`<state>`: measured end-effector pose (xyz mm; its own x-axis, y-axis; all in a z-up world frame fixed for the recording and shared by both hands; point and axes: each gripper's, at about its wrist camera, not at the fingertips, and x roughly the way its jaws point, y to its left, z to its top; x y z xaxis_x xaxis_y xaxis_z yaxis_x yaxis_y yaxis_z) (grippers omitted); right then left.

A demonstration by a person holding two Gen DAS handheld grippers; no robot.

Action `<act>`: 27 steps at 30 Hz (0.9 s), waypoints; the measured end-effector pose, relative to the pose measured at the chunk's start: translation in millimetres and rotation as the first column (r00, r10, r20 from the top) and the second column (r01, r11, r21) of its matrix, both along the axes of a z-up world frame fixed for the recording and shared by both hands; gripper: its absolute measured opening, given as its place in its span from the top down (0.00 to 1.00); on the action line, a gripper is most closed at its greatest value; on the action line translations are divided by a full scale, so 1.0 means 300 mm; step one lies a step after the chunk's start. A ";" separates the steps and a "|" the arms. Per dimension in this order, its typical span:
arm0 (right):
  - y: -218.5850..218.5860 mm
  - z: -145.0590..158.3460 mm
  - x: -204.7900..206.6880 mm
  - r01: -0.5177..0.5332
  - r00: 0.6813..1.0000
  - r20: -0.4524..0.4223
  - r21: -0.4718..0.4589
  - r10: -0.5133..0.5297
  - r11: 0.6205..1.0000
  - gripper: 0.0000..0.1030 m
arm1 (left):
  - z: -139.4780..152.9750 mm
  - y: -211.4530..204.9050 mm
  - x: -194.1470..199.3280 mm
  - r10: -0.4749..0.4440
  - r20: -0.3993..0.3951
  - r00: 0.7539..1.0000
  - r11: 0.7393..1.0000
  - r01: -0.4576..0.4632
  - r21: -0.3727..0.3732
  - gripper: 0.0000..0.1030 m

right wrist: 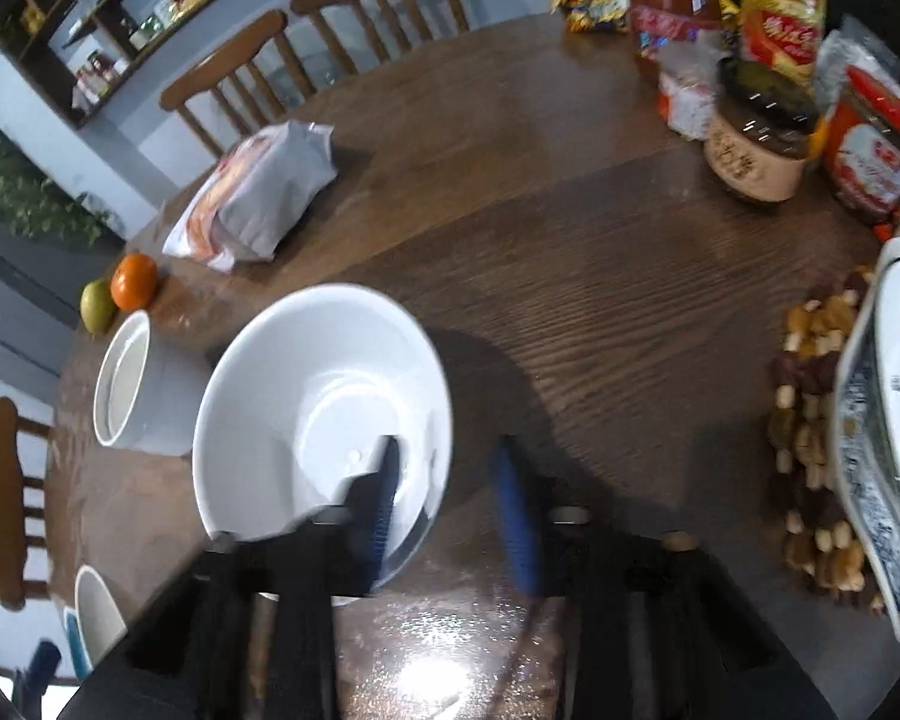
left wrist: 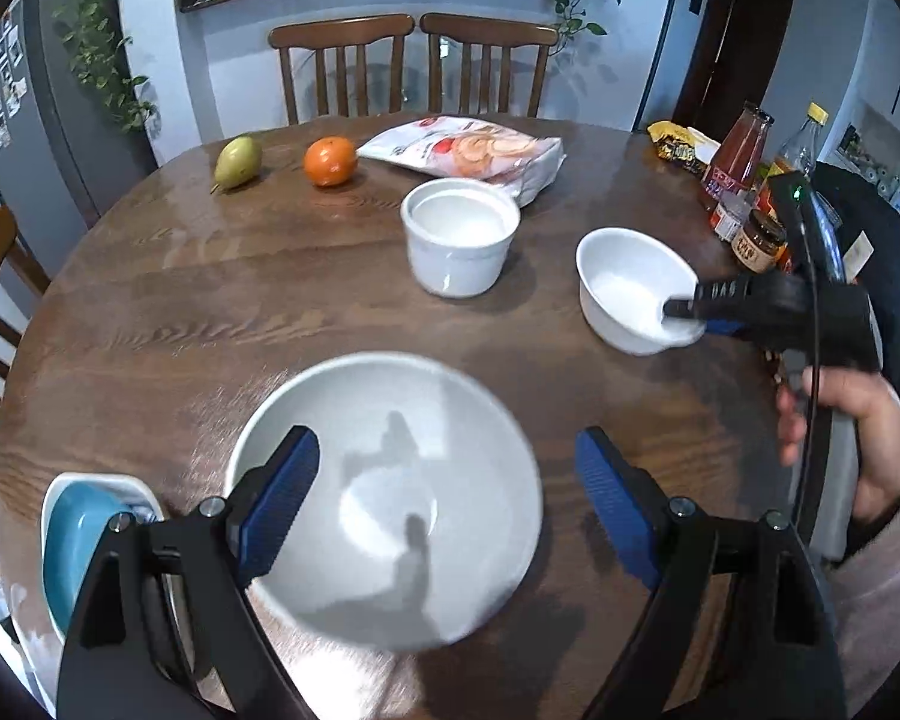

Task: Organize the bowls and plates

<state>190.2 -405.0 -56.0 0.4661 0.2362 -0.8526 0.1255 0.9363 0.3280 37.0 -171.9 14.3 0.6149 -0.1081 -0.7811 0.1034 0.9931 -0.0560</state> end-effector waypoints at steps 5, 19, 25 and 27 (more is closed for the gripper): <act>-0.023 0.004 -0.052 -0.041 0.999 0.000 0.055 0.041 0.998 0.95 | -0.015 -0.085 0.057 -0.057 -0.004 0.998 0.998 0.057 0.013 0.19; -0.096 -0.039 -0.367 -0.090 0.993 -0.063 0.152 0.100 0.984 0.94 | -0.157 -0.342 0.061 -0.313 -0.177 0.933 0.947 0.322 0.020 0.35; -0.108 -0.053 -0.414 -0.061 0.995 -0.062 0.174 0.073 0.983 0.94 | -0.206 -0.369 0.035 -0.352 -0.251 0.902 0.932 0.362 -0.008 0.78; -0.109 -0.055 -0.422 -0.057 0.996 -0.059 0.179 0.069 0.982 0.94 | -0.211 -0.366 0.027 -0.360 -0.259 0.896 0.930 0.367 -0.022 0.88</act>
